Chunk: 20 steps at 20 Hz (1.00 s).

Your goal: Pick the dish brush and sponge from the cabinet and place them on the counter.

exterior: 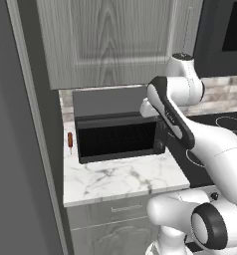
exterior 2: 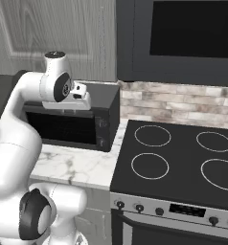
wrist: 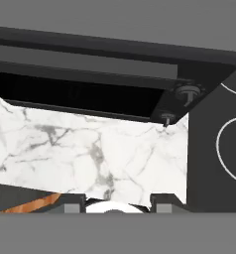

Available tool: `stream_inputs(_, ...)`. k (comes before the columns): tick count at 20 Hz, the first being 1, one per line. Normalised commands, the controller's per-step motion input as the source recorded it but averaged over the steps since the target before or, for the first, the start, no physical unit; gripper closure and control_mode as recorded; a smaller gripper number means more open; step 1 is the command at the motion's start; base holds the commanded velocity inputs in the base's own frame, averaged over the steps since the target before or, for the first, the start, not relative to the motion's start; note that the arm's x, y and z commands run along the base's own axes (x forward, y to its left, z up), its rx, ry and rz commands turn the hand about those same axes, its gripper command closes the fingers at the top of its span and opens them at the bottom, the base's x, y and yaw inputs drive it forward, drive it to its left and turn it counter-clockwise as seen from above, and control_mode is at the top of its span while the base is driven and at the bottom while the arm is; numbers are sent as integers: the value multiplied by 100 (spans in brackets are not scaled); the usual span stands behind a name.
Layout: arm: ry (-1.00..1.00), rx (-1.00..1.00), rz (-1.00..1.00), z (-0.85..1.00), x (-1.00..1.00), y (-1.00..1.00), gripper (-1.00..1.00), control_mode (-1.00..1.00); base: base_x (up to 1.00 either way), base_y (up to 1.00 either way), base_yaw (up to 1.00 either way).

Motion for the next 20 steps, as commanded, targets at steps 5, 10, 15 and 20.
stream_inputs(5,-12,0,0,6,-8,-1,-100,-100,0,0,0)
stream_inputs(10,-26,0,0,31,-14,-6,-100,-100,0,0,0)
stream_inputs(15,-26,2,-1,33,-14,-10,-100,-100,0,0,0)
stream_inputs(20,-24,2,-1,33,-11,-17,-100,-100,0,0,0)
